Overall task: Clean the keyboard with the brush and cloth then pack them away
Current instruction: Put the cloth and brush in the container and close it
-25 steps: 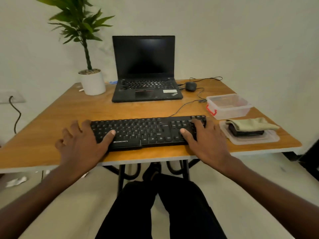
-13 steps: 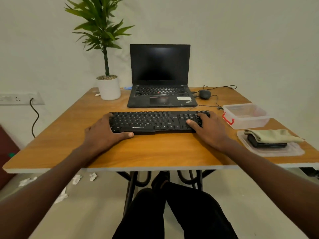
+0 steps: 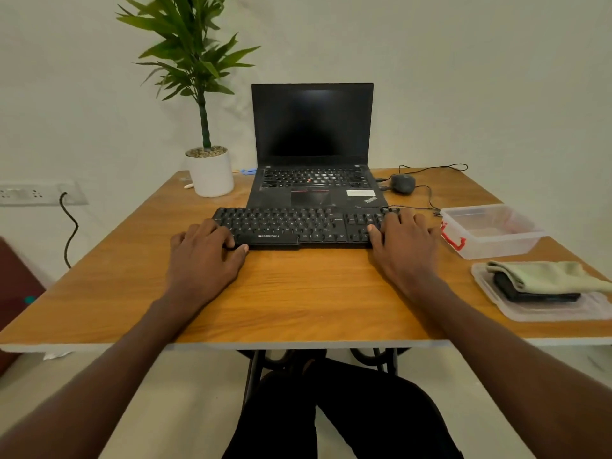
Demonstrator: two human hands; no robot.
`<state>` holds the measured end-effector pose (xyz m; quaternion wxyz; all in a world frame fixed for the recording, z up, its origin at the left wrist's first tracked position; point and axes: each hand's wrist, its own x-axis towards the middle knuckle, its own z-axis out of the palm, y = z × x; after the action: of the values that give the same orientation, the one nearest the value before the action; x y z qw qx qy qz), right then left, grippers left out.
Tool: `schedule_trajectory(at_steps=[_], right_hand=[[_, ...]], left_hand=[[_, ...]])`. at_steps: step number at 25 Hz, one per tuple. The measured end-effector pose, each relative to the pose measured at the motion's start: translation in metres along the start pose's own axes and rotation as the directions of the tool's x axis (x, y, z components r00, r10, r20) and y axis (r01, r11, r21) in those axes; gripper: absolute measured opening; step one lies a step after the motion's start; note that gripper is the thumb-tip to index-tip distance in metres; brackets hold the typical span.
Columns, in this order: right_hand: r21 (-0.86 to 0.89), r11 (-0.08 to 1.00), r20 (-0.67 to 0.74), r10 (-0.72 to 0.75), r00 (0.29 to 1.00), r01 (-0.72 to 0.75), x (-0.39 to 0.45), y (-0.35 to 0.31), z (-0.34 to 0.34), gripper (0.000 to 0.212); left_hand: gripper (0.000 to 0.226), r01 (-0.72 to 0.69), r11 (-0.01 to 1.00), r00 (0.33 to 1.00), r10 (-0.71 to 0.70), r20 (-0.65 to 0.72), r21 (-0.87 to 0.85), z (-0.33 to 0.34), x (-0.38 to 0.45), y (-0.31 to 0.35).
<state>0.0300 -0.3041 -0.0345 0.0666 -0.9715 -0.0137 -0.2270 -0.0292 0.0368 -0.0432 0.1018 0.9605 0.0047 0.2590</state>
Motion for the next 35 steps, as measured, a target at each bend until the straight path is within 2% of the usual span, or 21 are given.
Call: schedule_trajectory(at_steps=[8, 14, 19, 21, 23, 25, 26, 28, 30, 33, 35], right_hand=[[0.061, 0.998, -0.046, -0.033, 0.998, 0.035, -0.003, 0.001, -0.004, 0.041], [0.071, 0.997, -0.063, -0.032, 0.997, 0.037, 0.0, 0.004, 0.002, 0.037], [0.105, 0.991, -0.034, -0.078, 0.996, 0.081, -0.004, 0.005, -0.006, 0.033], [0.185, 0.973, -0.082, -0.127, 0.989, 0.14, -0.01, 0.01, -0.021, 0.026], [0.214, 0.947, -0.193, -0.2, 0.961, 0.24, -0.022, 0.024, -0.047, 0.02], [0.168, 0.923, -0.272, -0.293, 0.917, 0.345, -0.038, 0.053, -0.076, 0.019], [0.125, 0.931, -0.288, -0.297, 0.91, 0.343, -0.047, 0.072, -0.089, 0.02], [0.079, 0.984, -0.292, -0.13, 0.947, 0.16, -0.061, 0.117, -0.11, 0.021], [0.085, 0.987, -0.265, 0.154, 0.952, -0.136, -0.07, 0.162, -0.121, 0.023], [0.136, 0.87, -0.039, 0.482, 0.875, -0.474, -0.068, 0.211, -0.122, 0.035], [0.185, 0.805, 0.141, 0.546, 0.826, -0.564, -0.059, 0.226, -0.116, 0.044]], left_hand=[[0.03, -0.009, 0.999, 1.0, 0.007, -0.023, -0.052, -0.008, -0.004, 0.003], [0.034, -0.039, 0.999, 0.999, 0.038, -0.026, -0.03, -0.007, -0.002, 0.004], [0.031, -0.019, 0.999, 1.0, 0.019, -0.011, -0.051, -0.013, -0.002, 0.013], [0.023, -0.014, 0.992, 0.999, 0.009, -0.037, -0.125, -0.017, -0.007, 0.041], [0.014, -0.038, 0.966, 0.999, 0.027, -0.047, -0.257, -0.021, -0.014, 0.089], [0.011, -0.078, 0.904, 0.997, 0.076, -0.021, -0.421, -0.021, -0.02, 0.145], [0.012, -0.078, 0.866, 0.996, 0.093, 0.005, -0.493, -0.019, -0.023, 0.174], [0.022, -0.025, 0.792, 0.989, 0.109, 0.101, -0.61, -0.012, -0.024, 0.23], [0.036, 0.092, 0.723, 0.957, 0.126, 0.262, -0.684, -0.001, -0.018, 0.282], [0.049, 0.296, 0.672, 0.871, 0.101, 0.481, -0.678, 0.02, -0.004, 0.341], [0.051, 0.413, 0.665, 0.813, 0.039, 0.581, -0.622, 0.031, 0.006, 0.361]])
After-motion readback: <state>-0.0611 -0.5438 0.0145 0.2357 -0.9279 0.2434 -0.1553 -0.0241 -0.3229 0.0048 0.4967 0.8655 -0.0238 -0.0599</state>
